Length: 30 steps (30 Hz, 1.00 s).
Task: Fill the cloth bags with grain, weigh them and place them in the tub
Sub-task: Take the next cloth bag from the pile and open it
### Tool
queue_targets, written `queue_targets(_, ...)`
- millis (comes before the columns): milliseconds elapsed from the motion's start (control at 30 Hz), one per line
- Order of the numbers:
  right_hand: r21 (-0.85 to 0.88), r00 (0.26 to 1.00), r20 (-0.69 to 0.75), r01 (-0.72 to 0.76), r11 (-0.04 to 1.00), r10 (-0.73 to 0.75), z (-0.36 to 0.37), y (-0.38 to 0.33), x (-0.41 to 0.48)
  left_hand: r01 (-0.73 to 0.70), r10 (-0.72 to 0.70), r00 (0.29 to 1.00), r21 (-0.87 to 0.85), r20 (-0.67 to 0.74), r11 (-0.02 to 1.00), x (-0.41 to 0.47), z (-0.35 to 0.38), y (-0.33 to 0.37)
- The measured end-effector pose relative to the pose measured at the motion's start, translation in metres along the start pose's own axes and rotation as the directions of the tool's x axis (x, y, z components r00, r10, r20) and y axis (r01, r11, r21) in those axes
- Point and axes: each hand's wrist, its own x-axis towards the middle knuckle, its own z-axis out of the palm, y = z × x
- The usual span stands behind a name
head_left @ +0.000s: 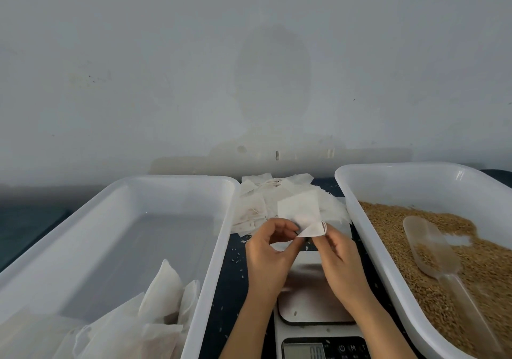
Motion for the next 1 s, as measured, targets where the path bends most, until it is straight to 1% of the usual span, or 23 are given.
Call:
queue_targets(100, 0.024, 1.000, -0.003, 0.029, 0.999, -0.029, 0.000, -0.003, 0.000, -0.034, 0.033, 0.999, 0.020, 0.038, 0.999, 0.000, -0.001, 0.000)
queue_targets(200, -0.059, 0.994, -0.037, 0.105, 0.993, -0.107, -0.002, -0.003, 0.002, -0.131, 0.129, 0.991, 0.093, 0.031, 0.987, -0.001, -0.001, 0.000)
queue_targets(233, -0.087, 0.991, -0.045, 0.120, 0.989, -0.124, -0.003, -0.004, 0.003, -0.193, 0.190, 0.981, 0.149, 0.032, 0.970, -0.001, -0.002, 0.000)
queue_targets(300, -0.083, 0.989, -0.048, 0.135, 0.987, -0.139, -0.002, -0.006, 0.002, -0.324, 0.319, 0.946, 0.272, 0.062, 0.906, -0.004, -0.002, 0.001)
queue_targets(367, -0.072, 0.988, -0.051, 0.140, 0.988, -0.144, 0.001, -0.011, 0.000, -0.393, 0.388, 0.918, 0.353, 0.088, 0.849, -0.006, -0.002, 0.002)
queue_targets(433, -0.152, 0.981, -0.070, 0.167, 0.974, -0.179, 0.000, -0.011, -0.001, -0.404, 0.416, 0.907, 0.400, 0.061, 0.823, -0.007, -0.002, 0.003)
queue_targets(500, -0.277, 0.966, -0.119, 0.189, 0.942, -0.228, -0.001, -0.008, -0.001, -0.373, 0.417, 0.909, 0.428, -0.012, 0.823, -0.006, -0.004, 0.003)
queue_targets(533, -0.312, 0.960, -0.154, 0.178, 0.933, -0.235, -0.001, -0.008, -0.001, -0.360, 0.420, 0.906, 0.437, -0.045, 0.824, -0.005, -0.005, 0.003)
queue_targets(600, -0.334, 0.952, -0.209, 0.147, 0.931, -0.225, 0.000, -0.009, -0.002, -0.350, 0.426, 0.902, 0.449, -0.076, 0.822, -0.005, -0.005, 0.004)
queue_targets(667, -0.373, 0.934, -0.225, 0.182, 0.910, -0.279, 0.001, -0.009, -0.004, -0.333, 0.407, 0.911, 0.456, -0.073, 0.826, -0.006, -0.005, 0.005)
queue_targets(733, -0.471, 0.880, -0.191, 0.306, 0.827, -0.434, -0.001, -0.007, -0.003, -0.297, 0.365, 0.928, 0.444, -0.073, 0.845, -0.006, -0.005, 0.005)
queue_targets(833, -0.653, 0.764, -0.086, 0.442, 0.616, -0.640, -0.001, -0.009, -0.004, -0.234, 0.293, 0.950, 0.375, -0.105, 0.897, -0.005, -0.005, 0.005)
queue_targets(900, -0.701, 0.721, -0.013, 0.488, 0.520, -0.693, 0.001, -0.009, -0.005, -0.200, 0.249, 0.960, 0.312, -0.126, 0.929, -0.004, -0.006, 0.006)
queue_targets(967, -0.721, 0.716, 0.020, 0.494, 0.486, -0.698, 0.002, -0.009, -0.007, -0.192, 0.231, 0.963, 0.252, -0.136, 0.948, -0.003, -0.007, 0.007)
queue_targets(1000, -0.721, 0.725, 0.022, 0.488, 0.492, -0.688, 0.002, -0.010, -0.007, -0.191, 0.225, 0.964, 0.225, -0.139, 0.955, -0.002, -0.007, 0.008)
